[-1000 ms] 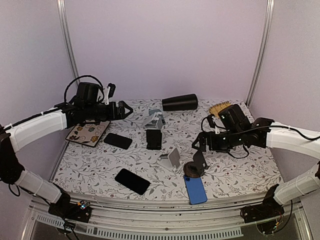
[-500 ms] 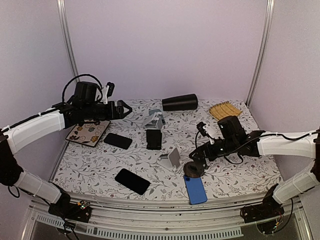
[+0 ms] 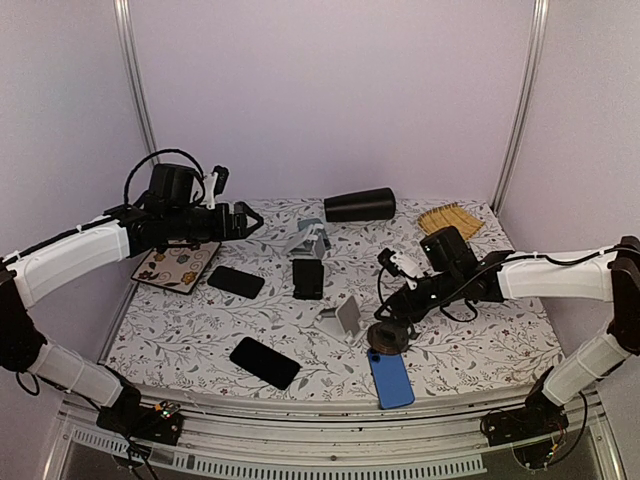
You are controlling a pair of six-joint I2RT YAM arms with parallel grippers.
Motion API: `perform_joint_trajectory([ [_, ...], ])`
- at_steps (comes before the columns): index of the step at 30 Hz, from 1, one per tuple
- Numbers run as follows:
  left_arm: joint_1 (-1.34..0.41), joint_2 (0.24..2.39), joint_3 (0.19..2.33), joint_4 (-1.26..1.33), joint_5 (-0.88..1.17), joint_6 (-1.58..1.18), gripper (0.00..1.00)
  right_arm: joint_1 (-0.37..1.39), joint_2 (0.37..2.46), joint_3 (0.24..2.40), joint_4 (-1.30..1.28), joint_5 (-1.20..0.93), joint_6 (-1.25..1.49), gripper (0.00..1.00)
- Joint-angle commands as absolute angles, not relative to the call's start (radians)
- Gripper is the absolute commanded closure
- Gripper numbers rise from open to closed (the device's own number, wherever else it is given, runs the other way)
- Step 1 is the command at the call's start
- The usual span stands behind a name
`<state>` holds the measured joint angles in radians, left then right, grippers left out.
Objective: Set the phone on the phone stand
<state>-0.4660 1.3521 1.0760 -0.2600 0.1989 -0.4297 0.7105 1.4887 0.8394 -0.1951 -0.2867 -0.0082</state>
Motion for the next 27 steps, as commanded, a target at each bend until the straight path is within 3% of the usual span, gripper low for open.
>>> perform_joint_trajectory([
  [1, -0.453, 1.351, 1.107, -0.265, 0.195, -0.423, 0.03, 0.704, 1.468, 0.857, -0.243, -0.258, -0.006, 0.36],
  [7, -0.453, 1.372, 1.118, -0.254, 0.198, -0.429, 0.03, 0.705, 1.447, 0.901, -0.258, -0.117, 0.056, 0.45],
  [17, -0.453, 1.380, 1.112, -0.243, 0.199, -0.447, 0.03, 0.597, 1.569, 1.117, -0.375, 0.239, 0.253, 0.46],
  [27, -0.452, 1.370, 1.080, -0.240, 0.202, -0.463, 0.03, 0.538, 1.782, 1.308, -0.435, 0.374, 0.373, 0.42],
])
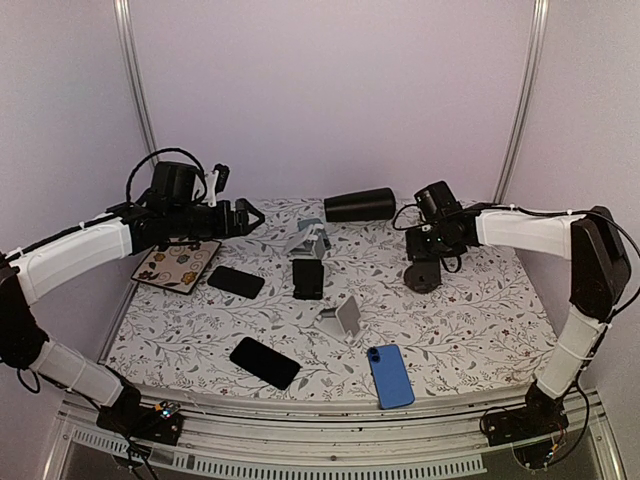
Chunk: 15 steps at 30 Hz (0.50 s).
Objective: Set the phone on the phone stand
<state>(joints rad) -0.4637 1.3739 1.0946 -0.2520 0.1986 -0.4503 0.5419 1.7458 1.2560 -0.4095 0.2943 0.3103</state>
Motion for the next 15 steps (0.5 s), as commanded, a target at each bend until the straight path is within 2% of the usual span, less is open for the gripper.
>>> perform_joint_trajectory([
  [1, -0.453, 1.369, 1.077, -0.239, 0.205, -0.464, 0.03, 0.537, 1.790, 1.316, -0.434, 0.375, 0.375, 0.39],
  [7, -0.453, 1.362, 1.062, -0.237, 0.213, -0.466, 0.03, 0.538, 1.778, 1.303, -0.441, 0.350, 0.406, 0.07],
  [9, -0.453, 1.361, 1.059, -0.236, 0.217, -0.466, 0.03, 0.537, 1.759, 1.298, -0.456, 0.341, 0.417, 0.00],
  [15, -0.453, 1.360, 1.064, -0.236, 0.232, -0.466, 0.03, 0.537, 1.674, 1.290, -0.518, 0.301, 0.434, 0.01],
])
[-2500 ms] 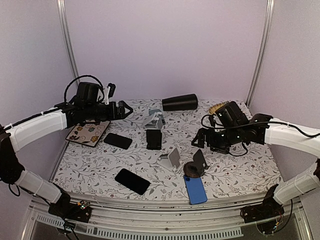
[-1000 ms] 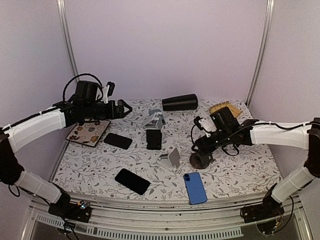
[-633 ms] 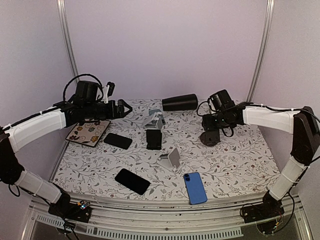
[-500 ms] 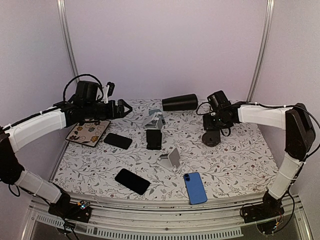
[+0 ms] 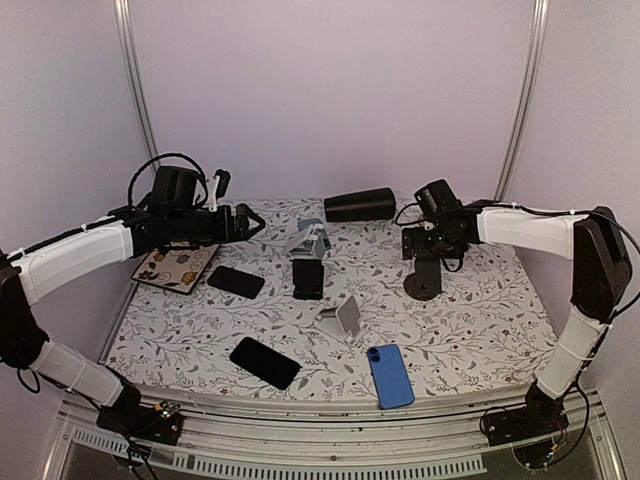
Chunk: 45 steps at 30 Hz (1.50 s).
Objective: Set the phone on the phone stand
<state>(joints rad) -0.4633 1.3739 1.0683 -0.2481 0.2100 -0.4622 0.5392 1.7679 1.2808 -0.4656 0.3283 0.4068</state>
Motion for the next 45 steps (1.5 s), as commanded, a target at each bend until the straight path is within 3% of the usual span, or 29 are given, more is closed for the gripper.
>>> perform_joint_trajectory([
  [1, -0.453, 1.359, 1.067, -0.238, 0.235, -0.467, 0.03, 0.542, 1.648, 1.281, -0.528, 0.286, 0.436, 0.01],
  [11, -0.454, 1.352, 1.069, -0.243, 0.255, -0.499, 0.03, 0.784, 1.473, 1.151, -0.729, 0.251, 0.616, 0.01],
  [24, -0.456, 1.324, 1.063, -0.302, 0.257, -0.560, 0.03, 1.177, 1.600, 1.101, -0.869, 0.210, 1.062, 0.02],
  [45, -0.519, 1.279, 1.014, -0.302, 0.258, -0.618, 0.03, 1.221, 1.793, 1.029, -0.740, 0.168, 1.129, 0.08],
])
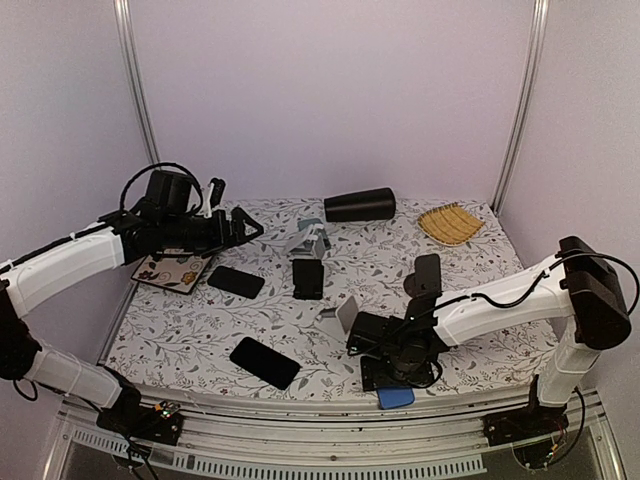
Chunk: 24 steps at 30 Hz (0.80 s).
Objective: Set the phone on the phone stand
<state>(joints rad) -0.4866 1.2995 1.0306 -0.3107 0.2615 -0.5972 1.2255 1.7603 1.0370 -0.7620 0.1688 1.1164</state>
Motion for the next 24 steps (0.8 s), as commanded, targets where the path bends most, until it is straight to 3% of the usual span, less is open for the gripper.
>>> perform_joint_trajectory([
  [1, -0.527, 1.279, 1.014, -0.301, 0.254, -0.622, 0.03, 1.220, 1.796, 1.027, -0.730, 0.166, 1.126, 0.10],
  [4, -0.544, 1.279, 1.014, -0.301, 0.244, -0.632, 0.03, 1.218, 1.815, 1.025, -0.720, 0.156, 1.115, 0.14],
  [10, -0.554, 1.288, 1.025, -0.313, 0.247, -0.648, 0.06, 1.218, 1.833, 1.024, -0.742, 0.168, 1.112, 0.32],
  [24, -0.588, 1.387, 1.173, -0.337, 0.321, -0.669, 0.11, 1.100, 1.691, 1.070, -0.734, 0.256, 1.029, 0.37],
])
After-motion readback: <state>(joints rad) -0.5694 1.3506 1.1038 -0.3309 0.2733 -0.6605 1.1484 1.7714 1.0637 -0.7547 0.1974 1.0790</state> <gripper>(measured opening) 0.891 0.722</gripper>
